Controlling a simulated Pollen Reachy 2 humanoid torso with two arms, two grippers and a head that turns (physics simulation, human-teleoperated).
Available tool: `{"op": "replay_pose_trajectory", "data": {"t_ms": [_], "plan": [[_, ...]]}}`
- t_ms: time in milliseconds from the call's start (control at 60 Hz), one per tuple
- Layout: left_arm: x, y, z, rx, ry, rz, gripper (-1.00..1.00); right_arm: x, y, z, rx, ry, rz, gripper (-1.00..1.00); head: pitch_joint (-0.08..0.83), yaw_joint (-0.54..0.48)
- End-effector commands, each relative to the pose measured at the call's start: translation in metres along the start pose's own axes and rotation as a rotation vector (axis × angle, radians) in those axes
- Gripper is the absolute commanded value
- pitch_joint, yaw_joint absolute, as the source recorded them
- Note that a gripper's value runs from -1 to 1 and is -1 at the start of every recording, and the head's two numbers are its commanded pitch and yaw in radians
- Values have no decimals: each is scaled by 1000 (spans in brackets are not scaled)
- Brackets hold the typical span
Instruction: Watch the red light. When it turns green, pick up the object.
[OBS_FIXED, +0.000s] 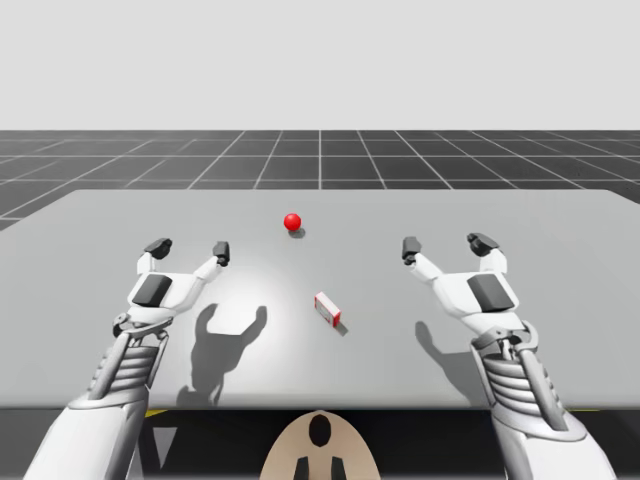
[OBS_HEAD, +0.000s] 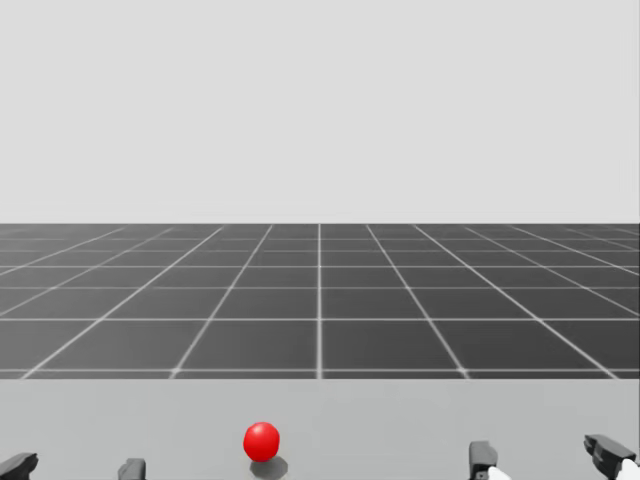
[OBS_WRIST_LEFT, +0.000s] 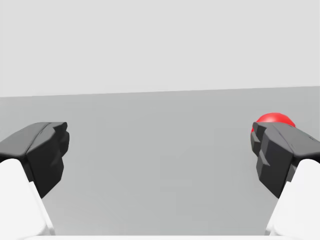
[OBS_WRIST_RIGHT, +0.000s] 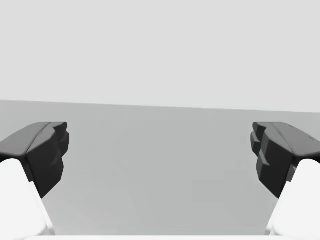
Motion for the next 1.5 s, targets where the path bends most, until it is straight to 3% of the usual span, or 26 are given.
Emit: {"op": "replay_pose_trajectory", "data": {"t_ms": [17,167,483,567,600,617,767,1500], "plan": [[-1,0,0,5,-1,-2,-1000,-1,2,1,-52,-19,13,-1000,13,-2],[0,0,-1,7,0,-2,-1000,1,1,0,-15,16,-27,-1000,48,2],[-2,-2,-1,5,6,-14,-1000,-4,2,-2,-47,-8,26,-1000,247,50],[-2,-3,-1,4,7,-18,-1000,-5,3,-3,-70,-35,26,-1000,297,69],[-3,-3,-1,3,8,-19,-1000,-6,3,-2,-71,-18,27,-1000,318,79],[-3,-3,-1,2,8,-21,-1000,-6,3,-2,-22,8,5,-1000,331,85],[-4,-3,-2,1,11,-29,-1000,-7,4,-2,-40,6,-3,-1000,399,112],[-4,-5,-2,-4,9,-34,-1000,-8,2,-3,-33,8,-1,-1000,416,117]]}}
